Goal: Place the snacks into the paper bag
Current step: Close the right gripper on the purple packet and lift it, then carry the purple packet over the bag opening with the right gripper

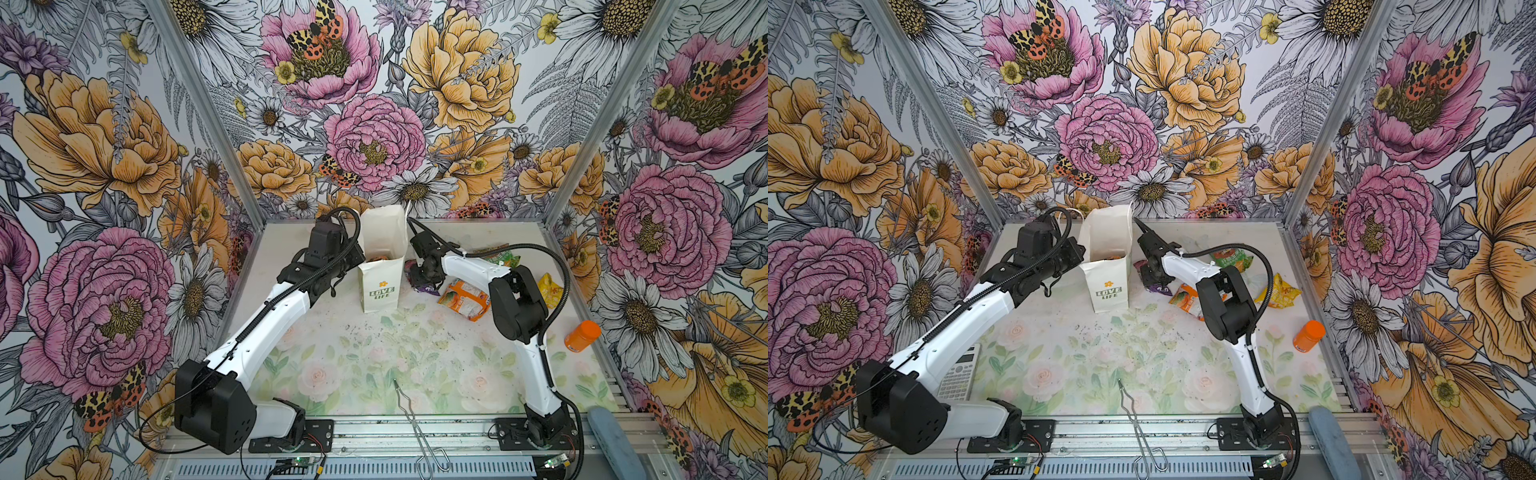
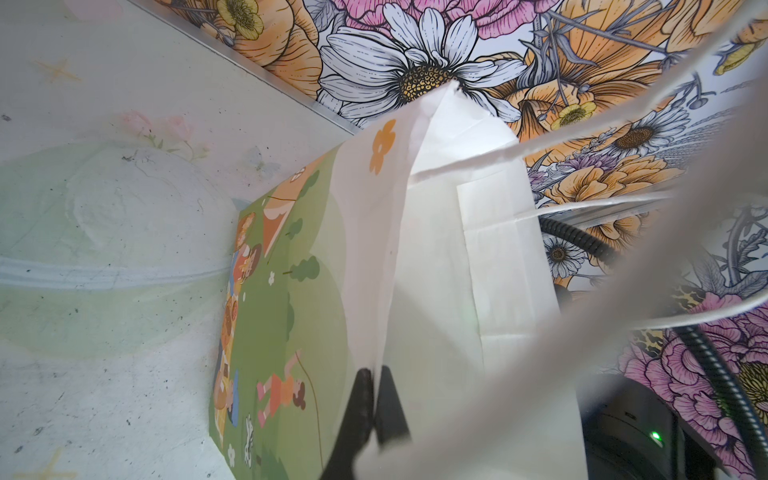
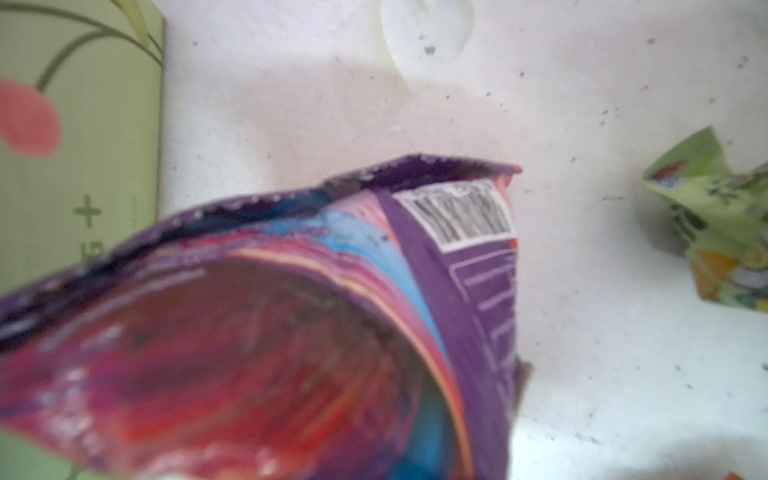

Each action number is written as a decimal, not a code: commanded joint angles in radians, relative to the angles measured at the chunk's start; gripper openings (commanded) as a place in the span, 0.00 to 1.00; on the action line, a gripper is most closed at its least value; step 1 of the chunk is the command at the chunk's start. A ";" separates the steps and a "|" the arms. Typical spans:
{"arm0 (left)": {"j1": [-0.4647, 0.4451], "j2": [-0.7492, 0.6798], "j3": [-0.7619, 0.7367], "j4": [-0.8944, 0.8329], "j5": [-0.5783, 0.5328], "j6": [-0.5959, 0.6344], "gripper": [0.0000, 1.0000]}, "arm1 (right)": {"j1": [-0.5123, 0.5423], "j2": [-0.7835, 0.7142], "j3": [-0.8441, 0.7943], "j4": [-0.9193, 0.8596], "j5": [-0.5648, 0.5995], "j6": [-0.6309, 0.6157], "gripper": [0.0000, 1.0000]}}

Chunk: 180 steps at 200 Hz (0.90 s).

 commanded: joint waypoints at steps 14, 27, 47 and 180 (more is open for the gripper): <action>0.007 -0.021 -0.012 0.026 0.005 -0.018 0.00 | -0.018 -0.040 -0.018 -0.010 -0.089 -0.006 0.22; 0.008 -0.022 -0.010 0.026 0.004 -0.016 0.00 | -0.026 -0.057 -0.018 -0.012 -0.108 -0.006 0.17; 0.007 -0.022 -0.011 0.026 0.005 -0.015 0.00 | -0.043 -0.087 -0.023 -0.011 -0.139 -0.001 0.11; 0.010 -0.024 -0.013 0.028 0.011 -0.016 0.00 | -0.164 -0.377 0.002 -0.012 -0.283 0.051 0.00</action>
